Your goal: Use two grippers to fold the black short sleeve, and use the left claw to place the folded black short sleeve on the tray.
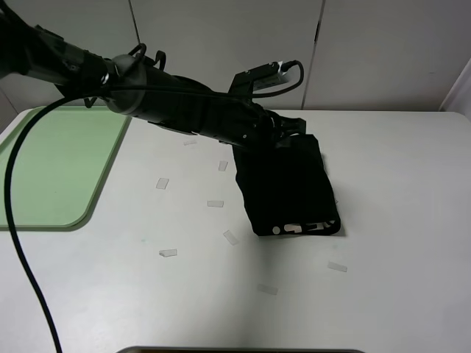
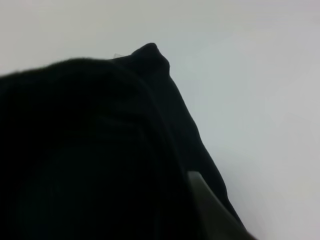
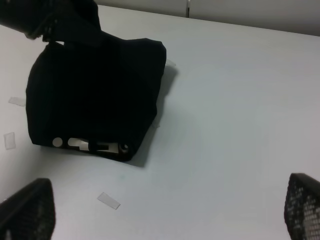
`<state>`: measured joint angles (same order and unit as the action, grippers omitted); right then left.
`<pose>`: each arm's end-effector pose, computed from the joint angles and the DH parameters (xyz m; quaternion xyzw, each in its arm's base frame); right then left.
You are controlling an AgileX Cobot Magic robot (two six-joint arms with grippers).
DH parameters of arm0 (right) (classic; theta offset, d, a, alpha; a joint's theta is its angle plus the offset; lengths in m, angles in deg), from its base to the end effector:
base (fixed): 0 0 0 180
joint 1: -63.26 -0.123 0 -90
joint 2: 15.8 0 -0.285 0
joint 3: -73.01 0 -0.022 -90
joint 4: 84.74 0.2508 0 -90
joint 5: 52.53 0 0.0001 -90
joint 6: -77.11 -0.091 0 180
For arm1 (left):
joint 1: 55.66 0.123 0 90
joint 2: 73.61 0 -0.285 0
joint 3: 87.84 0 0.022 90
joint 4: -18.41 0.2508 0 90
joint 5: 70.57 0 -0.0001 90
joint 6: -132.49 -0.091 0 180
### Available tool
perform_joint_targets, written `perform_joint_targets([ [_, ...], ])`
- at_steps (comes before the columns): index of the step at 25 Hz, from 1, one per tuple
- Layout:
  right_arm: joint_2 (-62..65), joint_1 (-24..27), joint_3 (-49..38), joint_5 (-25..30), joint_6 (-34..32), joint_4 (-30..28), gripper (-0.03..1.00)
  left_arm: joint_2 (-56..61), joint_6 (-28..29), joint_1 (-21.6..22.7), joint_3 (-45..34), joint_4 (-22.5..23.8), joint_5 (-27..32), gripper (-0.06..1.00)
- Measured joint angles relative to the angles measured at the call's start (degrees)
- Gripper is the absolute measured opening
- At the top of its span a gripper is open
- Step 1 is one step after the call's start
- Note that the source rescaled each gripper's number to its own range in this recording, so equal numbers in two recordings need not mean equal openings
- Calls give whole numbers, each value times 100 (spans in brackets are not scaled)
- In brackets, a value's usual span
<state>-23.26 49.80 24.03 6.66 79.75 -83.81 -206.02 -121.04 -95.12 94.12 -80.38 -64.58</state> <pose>-0.0040 0.0004 0.2775 -0.1187 0.8379 0.0583 0.5295 0.3546 -0.3042 0.1299 0.1331 0.8938 -0.2675 0.3345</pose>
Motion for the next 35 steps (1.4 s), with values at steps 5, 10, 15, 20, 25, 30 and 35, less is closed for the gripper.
perform_joint_targets([
  [5, 0, 0, 0, 0, 0, 0, 100, -47, 0, -41, 117, -20, 45, 24],
  [10, 0, 0, 0, 0, 0, 0, 100, -66, -67, -82, 278, -20, 251, 41],
  [15, 0, 0, 0, 0, 0, 0, 100, -97, -808, -152, 387, -25, 627, 43],
  [20, 0, 0, 0, 0, 0, 0, 100, -97, -1521, -301, 449, -40, 782, 43],
  [25, 0, 0, 0, 0, 0, 0, 100, -97, -2705, -384, 461, -40, 796, 43],
  [30, 0, 0, 0, 0, 0, 0, 100, -97, -4125, -479, 461, -40, 853, 43],
  [35, 0, 0, 0, 0, 0, 0, 100, -27, -4392, -491, 525, -34, 1085, 43],
])
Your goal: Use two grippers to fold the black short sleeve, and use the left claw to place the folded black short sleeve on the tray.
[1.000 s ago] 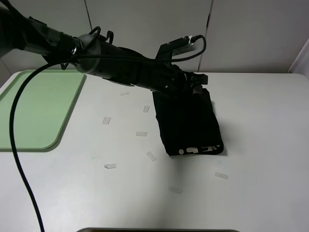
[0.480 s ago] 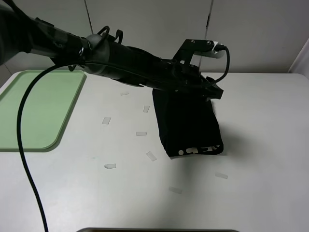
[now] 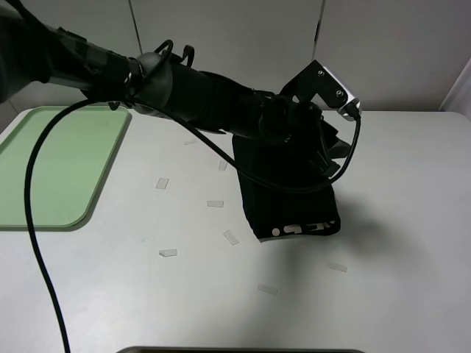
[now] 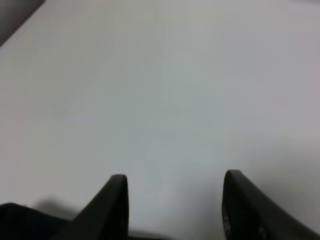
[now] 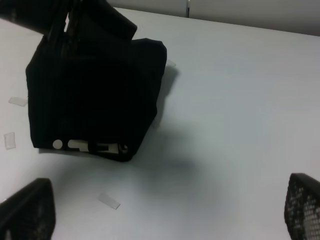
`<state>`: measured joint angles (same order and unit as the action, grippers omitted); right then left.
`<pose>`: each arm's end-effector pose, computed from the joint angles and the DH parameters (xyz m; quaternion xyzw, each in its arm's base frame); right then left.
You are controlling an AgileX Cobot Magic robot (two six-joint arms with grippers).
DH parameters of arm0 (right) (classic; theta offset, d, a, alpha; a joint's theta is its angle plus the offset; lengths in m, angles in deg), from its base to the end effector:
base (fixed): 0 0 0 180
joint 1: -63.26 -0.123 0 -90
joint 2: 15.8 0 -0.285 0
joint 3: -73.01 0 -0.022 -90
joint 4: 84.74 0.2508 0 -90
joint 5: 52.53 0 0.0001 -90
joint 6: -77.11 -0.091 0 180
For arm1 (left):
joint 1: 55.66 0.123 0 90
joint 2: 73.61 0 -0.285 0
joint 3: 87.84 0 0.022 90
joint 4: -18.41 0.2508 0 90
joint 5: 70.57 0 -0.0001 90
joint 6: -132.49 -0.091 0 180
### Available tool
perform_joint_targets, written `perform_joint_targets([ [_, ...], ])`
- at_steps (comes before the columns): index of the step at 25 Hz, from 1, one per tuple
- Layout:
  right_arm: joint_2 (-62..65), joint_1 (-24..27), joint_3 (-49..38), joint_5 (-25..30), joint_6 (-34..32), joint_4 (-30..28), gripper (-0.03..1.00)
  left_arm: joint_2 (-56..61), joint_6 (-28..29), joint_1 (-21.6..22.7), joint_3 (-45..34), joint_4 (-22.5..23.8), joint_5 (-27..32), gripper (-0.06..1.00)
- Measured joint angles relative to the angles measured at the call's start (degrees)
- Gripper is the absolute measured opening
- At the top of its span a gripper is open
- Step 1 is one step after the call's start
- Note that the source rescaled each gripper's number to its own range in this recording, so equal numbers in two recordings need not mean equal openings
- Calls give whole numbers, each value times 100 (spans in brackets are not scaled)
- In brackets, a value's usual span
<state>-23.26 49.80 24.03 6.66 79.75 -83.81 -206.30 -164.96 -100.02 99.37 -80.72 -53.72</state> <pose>-0.0040 0.0004 0.2775 -0.1187 0.8379 0.0583 0.5295 0.3275 -0.3568 0.1577 0.5084 0.7075 -0.2320 0.4326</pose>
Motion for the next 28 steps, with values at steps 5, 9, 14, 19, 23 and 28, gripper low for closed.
perform_joint_targets([
  [5, 0, 0, 0, 0, 0, 0, 100, 561, 453, 57, -11, 12, -163, 43],
  [9, 0, 0, 0, 0, 0, 0, 100, 1166, 833, 256, -319, 12, -494, 43],
  [14, 0, 0, 0, 0, 0, 0, 100, 1852, 903, 651, -1138, 5, -753, 43],
  [19, 0, 0, 0, 0, 0, 0, 100, 2385, 905, 1073, -2081, 5, -719, 52],
  [23, 0, 0, 0, 0, 0, 0, 100, 2534, 905, 1287, -2585, 11, -759, 89],
  [28, 0, 0, 0, 0, 0, 0, 100, 2548, 492, 1340, -2755, 11, -969, 99],
])
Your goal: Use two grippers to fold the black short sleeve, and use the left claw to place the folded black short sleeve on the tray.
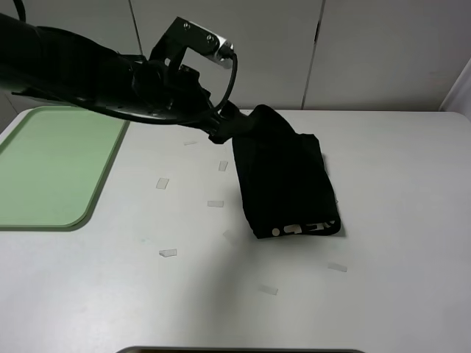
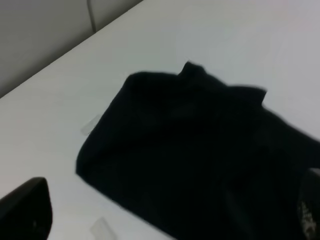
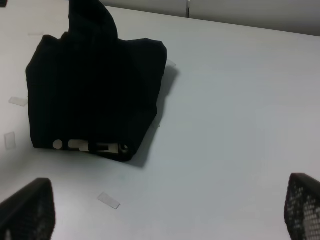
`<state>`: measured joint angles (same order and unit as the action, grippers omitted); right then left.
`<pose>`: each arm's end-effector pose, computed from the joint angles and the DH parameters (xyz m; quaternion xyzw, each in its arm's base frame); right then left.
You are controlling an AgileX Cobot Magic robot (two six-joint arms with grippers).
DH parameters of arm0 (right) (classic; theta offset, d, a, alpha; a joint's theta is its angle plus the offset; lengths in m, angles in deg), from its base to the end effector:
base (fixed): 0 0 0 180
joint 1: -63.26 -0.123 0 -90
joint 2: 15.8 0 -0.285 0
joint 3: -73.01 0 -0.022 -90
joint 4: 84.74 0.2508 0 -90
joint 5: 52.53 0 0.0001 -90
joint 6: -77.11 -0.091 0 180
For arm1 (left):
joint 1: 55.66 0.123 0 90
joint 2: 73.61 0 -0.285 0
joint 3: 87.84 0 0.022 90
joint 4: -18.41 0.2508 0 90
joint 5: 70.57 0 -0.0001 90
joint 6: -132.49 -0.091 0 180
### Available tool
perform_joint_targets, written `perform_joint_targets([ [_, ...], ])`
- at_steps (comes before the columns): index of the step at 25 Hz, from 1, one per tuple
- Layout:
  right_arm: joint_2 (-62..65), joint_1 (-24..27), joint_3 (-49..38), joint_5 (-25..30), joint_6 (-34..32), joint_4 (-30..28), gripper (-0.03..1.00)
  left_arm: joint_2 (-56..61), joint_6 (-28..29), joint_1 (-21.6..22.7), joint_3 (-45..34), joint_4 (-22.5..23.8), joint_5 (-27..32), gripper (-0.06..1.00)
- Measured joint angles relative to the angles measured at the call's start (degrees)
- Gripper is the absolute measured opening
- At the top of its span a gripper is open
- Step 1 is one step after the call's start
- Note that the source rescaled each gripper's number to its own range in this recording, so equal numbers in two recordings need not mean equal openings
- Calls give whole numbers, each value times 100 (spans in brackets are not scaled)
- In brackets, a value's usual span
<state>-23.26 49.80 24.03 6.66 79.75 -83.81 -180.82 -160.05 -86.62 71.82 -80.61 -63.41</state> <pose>-0.0040 0.0004 0.2775 -0.1187 0.8379 0.0583 0.5295 0.3108 -0.1996 0.2062 0.3625 0.8144 -0.1229 0.4362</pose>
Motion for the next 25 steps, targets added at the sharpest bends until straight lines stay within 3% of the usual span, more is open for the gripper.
perform_joint_targets([
  [9, 0, 0, 0, 0, 0, 0, 100, -158, -1145, 12, 6, 0, -807, 100],
  [17, 0, 0, 0, 0, 0, 20, 100, -655, -1200, 17, 275, -7, -1416, 100],
  [25, 0, 0, 0, 0, 0, 20, 100, -1560, -1050, -306, 985, -18, -1099, 100],
])
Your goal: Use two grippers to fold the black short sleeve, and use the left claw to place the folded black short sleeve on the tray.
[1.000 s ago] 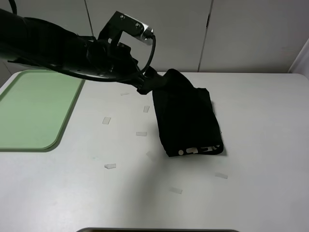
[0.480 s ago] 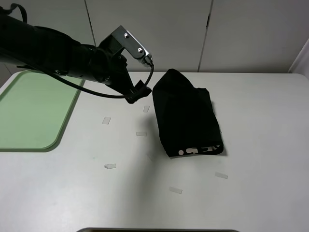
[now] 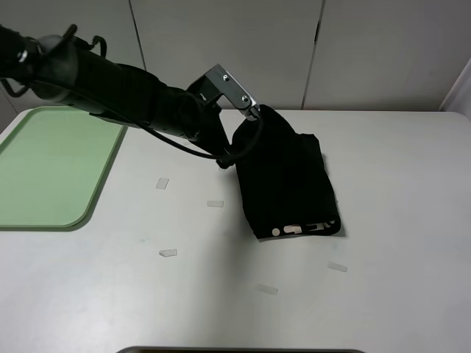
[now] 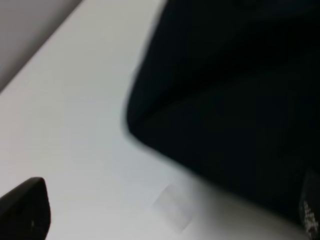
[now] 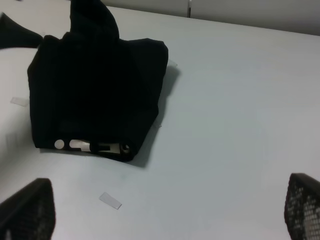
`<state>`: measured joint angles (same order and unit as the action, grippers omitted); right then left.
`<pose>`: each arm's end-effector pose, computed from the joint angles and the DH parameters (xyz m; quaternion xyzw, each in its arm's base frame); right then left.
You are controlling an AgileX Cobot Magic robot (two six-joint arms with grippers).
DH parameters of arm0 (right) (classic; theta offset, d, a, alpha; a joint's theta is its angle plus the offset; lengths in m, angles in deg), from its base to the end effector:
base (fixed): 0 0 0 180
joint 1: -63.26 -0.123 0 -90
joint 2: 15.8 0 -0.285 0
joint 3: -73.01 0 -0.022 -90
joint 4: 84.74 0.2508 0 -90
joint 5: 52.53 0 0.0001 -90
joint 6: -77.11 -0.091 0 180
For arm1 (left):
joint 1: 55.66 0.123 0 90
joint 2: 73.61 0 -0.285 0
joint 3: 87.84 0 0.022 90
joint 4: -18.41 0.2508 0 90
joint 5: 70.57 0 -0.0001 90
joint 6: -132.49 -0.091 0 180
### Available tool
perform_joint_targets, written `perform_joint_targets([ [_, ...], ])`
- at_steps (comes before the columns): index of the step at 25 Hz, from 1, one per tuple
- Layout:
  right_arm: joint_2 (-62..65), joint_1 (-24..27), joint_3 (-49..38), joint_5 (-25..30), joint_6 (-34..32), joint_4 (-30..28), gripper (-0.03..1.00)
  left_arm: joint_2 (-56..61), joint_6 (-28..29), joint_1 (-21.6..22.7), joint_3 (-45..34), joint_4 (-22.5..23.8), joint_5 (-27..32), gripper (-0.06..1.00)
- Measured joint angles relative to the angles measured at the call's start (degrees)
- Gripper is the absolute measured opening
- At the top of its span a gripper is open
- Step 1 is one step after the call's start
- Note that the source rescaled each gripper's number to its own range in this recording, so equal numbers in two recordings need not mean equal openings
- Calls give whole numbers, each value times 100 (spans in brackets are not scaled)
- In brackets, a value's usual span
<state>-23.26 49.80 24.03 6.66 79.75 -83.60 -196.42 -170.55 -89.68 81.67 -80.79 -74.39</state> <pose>-0.0040 0.0006 0.2775 -0.1187 0.8379 0.0601 0.5293 0.3493 -0.2287 0.1436 0.4335 0.8112 -0.0046 0.3924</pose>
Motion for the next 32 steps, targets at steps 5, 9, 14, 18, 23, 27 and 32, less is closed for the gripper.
perform_joint_targets([
  [5, 0, 0, 0, 0, 0, 0, 100, -417, 343, -269, 435, 0, 45, 100],
  [9, 0, 0, 0, 0, 0, 0, 100, -526, 553, -445, 709, 0, 258, 100],
  [14, 0, 0, 0, 0, 0, 0, 100, -690, 781, -558, 1047, 0, 480, 100],
  [18, 0, 0, 0, 0, 0, 0, 100, -964, 862, -657, 1313, 0, 516, 100],
  [23, 0, 0, 0, 0, 0, 0, 100, -1329, 886, -787, 1638, 0, 566, 100],
  [27, 0, 0, 0, 0, 0, 0, 100, -1554, 886, -843, 1911, 0, 582, 100],
  [32, 0, 0, 0, 0, 0, 4, 100, -1732, 886, -849, 2200, 0, 631, 100],
])
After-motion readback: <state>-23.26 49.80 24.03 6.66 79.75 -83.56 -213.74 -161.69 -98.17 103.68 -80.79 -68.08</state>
